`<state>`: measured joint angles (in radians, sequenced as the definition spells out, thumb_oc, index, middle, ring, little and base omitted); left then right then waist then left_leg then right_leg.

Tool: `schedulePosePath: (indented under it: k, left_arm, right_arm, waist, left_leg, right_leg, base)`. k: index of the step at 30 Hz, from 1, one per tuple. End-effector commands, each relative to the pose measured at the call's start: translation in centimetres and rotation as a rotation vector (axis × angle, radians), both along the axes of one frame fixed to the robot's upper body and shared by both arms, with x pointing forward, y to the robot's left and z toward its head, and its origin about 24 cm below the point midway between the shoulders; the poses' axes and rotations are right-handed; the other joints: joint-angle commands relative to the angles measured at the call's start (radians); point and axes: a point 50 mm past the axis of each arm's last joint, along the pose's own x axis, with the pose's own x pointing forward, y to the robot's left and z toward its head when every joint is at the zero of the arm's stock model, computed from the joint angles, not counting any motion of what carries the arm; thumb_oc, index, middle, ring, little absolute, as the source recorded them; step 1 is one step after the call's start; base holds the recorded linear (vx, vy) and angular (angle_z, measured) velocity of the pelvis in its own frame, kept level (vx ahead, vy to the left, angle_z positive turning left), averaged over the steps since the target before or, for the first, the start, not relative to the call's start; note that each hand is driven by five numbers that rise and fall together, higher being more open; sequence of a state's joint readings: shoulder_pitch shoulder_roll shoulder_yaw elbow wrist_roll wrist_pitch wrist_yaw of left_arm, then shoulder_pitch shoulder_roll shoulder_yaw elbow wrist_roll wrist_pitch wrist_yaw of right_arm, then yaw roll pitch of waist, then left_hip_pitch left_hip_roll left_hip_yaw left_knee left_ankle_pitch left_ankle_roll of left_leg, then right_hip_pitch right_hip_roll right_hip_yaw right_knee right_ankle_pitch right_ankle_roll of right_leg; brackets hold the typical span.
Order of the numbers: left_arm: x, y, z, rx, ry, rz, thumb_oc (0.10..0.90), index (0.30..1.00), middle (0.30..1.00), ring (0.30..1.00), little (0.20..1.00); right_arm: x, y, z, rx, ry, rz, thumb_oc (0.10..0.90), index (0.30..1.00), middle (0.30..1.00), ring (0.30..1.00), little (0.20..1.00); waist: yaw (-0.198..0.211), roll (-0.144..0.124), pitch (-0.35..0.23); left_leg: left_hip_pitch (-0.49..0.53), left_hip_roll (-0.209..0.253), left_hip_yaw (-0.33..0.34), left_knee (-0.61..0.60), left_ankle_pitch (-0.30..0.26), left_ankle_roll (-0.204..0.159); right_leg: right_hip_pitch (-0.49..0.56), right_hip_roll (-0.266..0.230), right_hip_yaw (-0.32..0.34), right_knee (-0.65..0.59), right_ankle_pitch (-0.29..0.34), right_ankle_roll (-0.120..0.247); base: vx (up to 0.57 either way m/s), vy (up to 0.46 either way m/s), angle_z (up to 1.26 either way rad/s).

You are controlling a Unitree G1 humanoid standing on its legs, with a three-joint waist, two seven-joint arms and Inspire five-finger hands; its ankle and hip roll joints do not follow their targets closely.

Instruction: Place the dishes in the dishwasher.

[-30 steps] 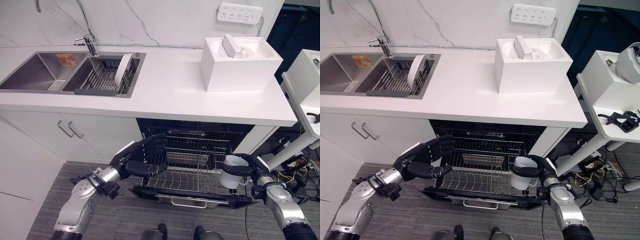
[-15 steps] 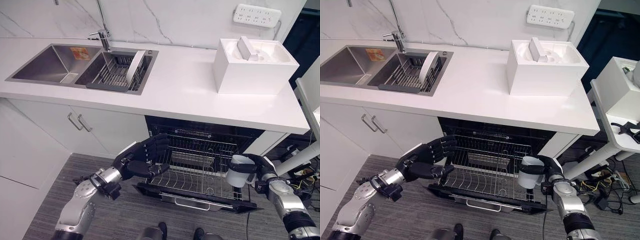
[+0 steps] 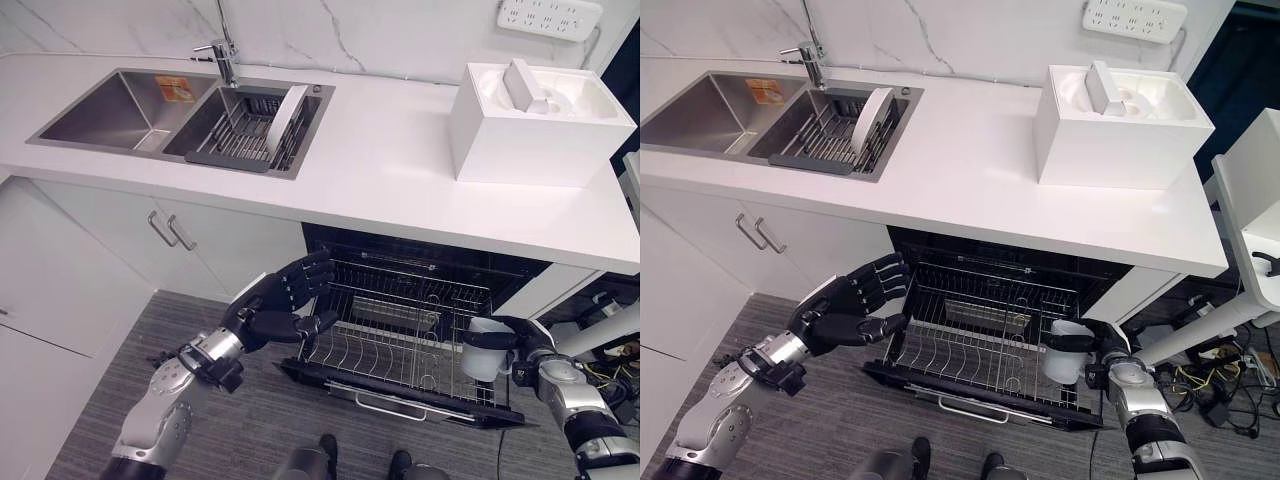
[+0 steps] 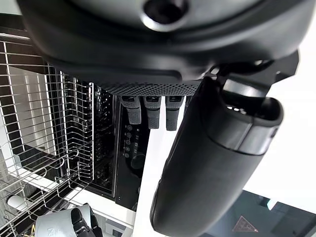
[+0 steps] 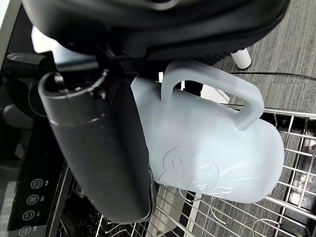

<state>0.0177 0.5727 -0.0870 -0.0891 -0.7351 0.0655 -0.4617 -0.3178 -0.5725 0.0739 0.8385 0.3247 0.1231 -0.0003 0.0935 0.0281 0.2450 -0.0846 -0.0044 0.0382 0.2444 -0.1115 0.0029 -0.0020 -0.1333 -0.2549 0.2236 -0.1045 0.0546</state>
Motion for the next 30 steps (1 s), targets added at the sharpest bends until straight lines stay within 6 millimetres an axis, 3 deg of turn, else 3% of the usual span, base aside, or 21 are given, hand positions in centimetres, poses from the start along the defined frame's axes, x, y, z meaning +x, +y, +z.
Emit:
schedulePosePath:
  k: [1,13,14,15,30]
  left_arm:
    - [0.4,-2.0,5.6,-0.087,-0.303,-0.059,0.800,0.900,0.900,0.900,0.900]
    - [0.8,-1.9,7.2,-0.096,-0.373,-0.062,0.800,0.900,0.900,0.900,0.900]
    - [0.8,-1.9,7.4,-0.096,-0.380,-0.060,0.800,0.900,0.900,0.900,0.900]
    - [0.8,-1.9,7.5,-0.098,-0.382,-0.060,0.800,0.900,0.900,0.900,0.900]
    - [1.0,-1.9,7.6,-0.102,-0.398,-0.056,0.800,0.900,0.900,0.900,0.900]
  right_arm:
    - [3.9,-1.0,6.1,-0.089,-0.242,0.028,0.400,0.300,0.300,0.300,0.300]
    - [4.8,-2.6,8.4,-0.155,-0.290,-0.021,0.400,0.300,0.300,0.300,0.300]
    - [5.0,-2.8,8.9,-0.196,-0.303,-0.033,0.585,0.578,0.578,0.578,0.578]
    - [5.1,-2.8,9.1,-0.197,-0.311,-0.039,0.800,0.900,0.900,0.900,0.900]
    - [5.4,-3.3,11.1,-0.287,-0.359,-0.038,0.800,0.900,0.900,0.900,0.900]
  waist:
    - [0.011,0.024,-0.040]
    - [0.003,0.061,0.007]
    - [0.000,0.065,0.014]
    - [-0.002,0.067,0.017]
    - [-0.015,0.062,0.027]
  left_leg:
    - [0.006,0.159,0.062,0.056,-0.074,-0.081]
    - [-0.041,0.149,0.054,0.056,-0.058,-0.080]
    - [-0.043,0.148,0.055,0.056,-0.058,-0.079]
    - [-0.044,0.149,0.056,0.056,-0.060,-0.077]
    - [-0.044,0.150,0.071,0.056,-0.073,-0.071]
  right_leg:
    - [-0.031,-0.046,-0.010,0.076,-0.127,0.027]
    - [-0.080,-0.057,-0.016,0.076,-0.101,0.022]
    - [-0.085,-0.057,-0.015,0.076,-0.099,0.022]
    - [-0.088,-0.057,-0.015,0.076,-0.098,0.021]
    - [-0.105,-0.059,-0.014,0.076,-0.089,0.024]
  base:
    - [0.03,-0.031,0.04]
    - [-0.03,-0.022,0.09]
    - [-0.08,0.022,0.00]
    - [-0.08,0.031,-0.01]
    - [-0.04,0.017,0.00]
